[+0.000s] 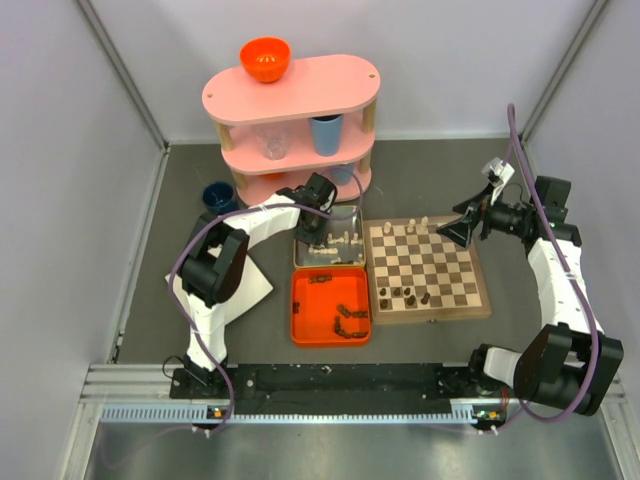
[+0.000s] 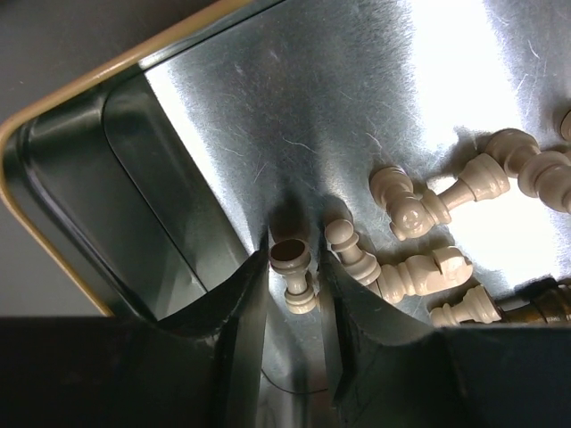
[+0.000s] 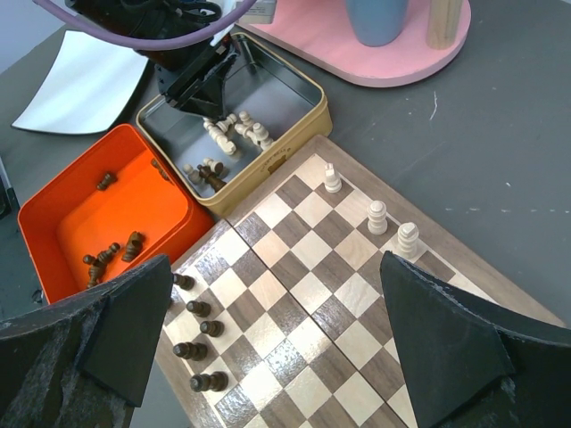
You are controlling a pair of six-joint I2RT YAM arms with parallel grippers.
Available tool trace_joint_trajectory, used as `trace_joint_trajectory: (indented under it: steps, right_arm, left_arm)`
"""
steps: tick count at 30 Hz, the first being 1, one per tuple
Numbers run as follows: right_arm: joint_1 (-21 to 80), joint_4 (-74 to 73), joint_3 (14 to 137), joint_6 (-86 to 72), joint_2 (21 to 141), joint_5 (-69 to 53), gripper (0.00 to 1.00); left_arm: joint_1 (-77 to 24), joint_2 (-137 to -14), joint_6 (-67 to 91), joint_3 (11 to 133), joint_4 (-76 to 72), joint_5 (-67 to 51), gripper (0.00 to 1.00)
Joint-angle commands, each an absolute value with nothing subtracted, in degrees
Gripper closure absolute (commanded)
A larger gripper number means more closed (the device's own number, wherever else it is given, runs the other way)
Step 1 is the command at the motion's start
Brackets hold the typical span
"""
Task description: Set up the chess pieces on the board
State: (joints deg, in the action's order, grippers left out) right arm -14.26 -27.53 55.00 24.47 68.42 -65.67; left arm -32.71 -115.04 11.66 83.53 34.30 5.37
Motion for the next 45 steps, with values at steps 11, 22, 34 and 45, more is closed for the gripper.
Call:
trace_joint_trajectory:
  steps: [11, 22, 34, 45]
  right_arm:
    - [-13.9, -27.0, 55.5, 26.3, 67.6, -67.0, 0.01]
    - [-13.7, -27.2, 55.5, 26.5, 67.7, -68.5, 0.01]
    - [-9.9, -27.2, 55.4, 26.5, 68.4, -68.5, 0.01]
    - [-0.5, -25.4, 55.2, 23.9, 71.0, -69.3, 0.01]
  left_arm:
    - [-32.3, -108.1, 13.9, 79.5, 27.3, 3.8, 0.82]
    - [-32.1, -95.5, 17.4, 67.9, 11.6, 1.1, 0.83]
    - [-30.8, -89.8, 22.0, 60.2, 1.4, -6.4, 0.83]
    - [-30.8, -86.4, 33.0, 56.0, -7.7, -15.5, 0.84]
